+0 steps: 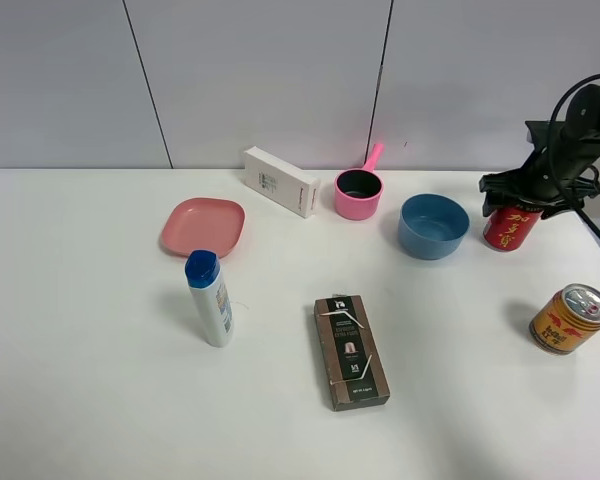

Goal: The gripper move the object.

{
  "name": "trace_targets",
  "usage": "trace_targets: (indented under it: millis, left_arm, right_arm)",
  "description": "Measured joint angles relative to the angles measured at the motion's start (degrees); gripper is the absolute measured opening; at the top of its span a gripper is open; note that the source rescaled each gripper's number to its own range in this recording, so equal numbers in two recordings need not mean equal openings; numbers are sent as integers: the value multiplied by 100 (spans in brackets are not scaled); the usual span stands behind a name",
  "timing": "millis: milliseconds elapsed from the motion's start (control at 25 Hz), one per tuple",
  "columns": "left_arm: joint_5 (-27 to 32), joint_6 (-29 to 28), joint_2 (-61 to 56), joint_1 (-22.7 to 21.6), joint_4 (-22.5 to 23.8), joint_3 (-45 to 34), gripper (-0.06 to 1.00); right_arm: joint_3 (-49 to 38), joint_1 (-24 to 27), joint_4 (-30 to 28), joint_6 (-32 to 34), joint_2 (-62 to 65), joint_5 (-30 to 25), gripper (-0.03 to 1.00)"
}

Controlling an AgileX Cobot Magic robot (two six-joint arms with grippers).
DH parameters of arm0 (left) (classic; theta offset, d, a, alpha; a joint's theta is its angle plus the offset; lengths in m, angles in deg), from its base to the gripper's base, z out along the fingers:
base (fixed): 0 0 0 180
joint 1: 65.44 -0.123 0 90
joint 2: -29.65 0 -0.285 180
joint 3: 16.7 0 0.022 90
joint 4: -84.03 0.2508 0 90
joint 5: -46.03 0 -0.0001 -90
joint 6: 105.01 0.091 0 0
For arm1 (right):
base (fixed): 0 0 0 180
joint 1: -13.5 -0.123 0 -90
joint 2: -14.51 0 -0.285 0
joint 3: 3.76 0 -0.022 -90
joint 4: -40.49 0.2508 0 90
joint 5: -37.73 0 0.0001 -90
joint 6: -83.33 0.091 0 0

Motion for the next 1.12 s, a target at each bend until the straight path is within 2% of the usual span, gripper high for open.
trace_targets:
  millis: [80,200,440,560,1000,1120]
  left_arm:
    - [0,0,0,0,0,0,100]
    - [0,0,0,0,0,0,100]
    - [0,0,0,0,0,0,100]
    - [0,0,0,0,0,0,100]
    - [0,0,0,0,0,0,100]
    - [0,0,0,0,0,0,100]
  right_arm:
    - [0,0,0,6,-32,-44,86]
    - [0,0,0,16,-39,-109,97]
    - [0,0,0,-3,241,-246,99]
    - [0,0,0,-90,705,-545,100]
    - [0,0,0,-553,2847,-2842,100]
    - [0,0,0,-564,3337,-3100,100]
